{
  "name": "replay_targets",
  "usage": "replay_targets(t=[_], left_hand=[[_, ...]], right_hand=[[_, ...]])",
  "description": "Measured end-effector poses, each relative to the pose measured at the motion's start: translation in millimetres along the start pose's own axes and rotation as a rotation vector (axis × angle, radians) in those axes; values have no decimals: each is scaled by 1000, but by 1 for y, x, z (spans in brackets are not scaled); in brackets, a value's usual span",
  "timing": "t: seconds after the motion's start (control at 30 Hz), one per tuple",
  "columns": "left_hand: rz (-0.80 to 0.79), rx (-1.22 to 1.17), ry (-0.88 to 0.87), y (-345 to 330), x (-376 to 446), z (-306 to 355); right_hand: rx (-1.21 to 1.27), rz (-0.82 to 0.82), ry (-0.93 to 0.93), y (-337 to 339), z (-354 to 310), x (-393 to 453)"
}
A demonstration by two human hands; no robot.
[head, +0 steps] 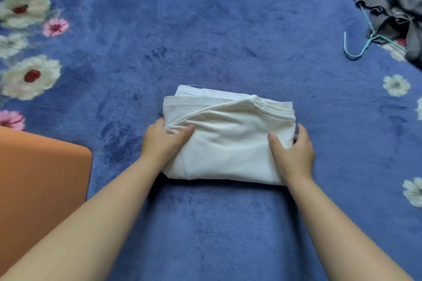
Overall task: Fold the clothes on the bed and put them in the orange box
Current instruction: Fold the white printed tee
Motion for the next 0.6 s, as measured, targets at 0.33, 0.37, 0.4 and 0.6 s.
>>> replay_targets(t=[0.33,0.37,0.4,0.6], left_hand=[[-507,-651,306,-3,-51,-2],[-546,-675,295,-1,-62,-2],[-572,-703,290,3,-75,-1],[-526,-903,179,47,-135,29]], right_hand=[[422,-686,-128,7,9,-41],[403,-711,-87,15,8,-48],[370,-731,-37,25,4,-55],[242,-707,225,86,-61,-83]])
Point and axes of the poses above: each hand's wrist, its own x-axis towards the middle knuckle, its own y-axis out of the back of the hand, z = x × y, the point moved 6 cm from there along x, towards the middle knuckle, and after that the axes turned 10 degrees about -x, right-handed, at the moved point
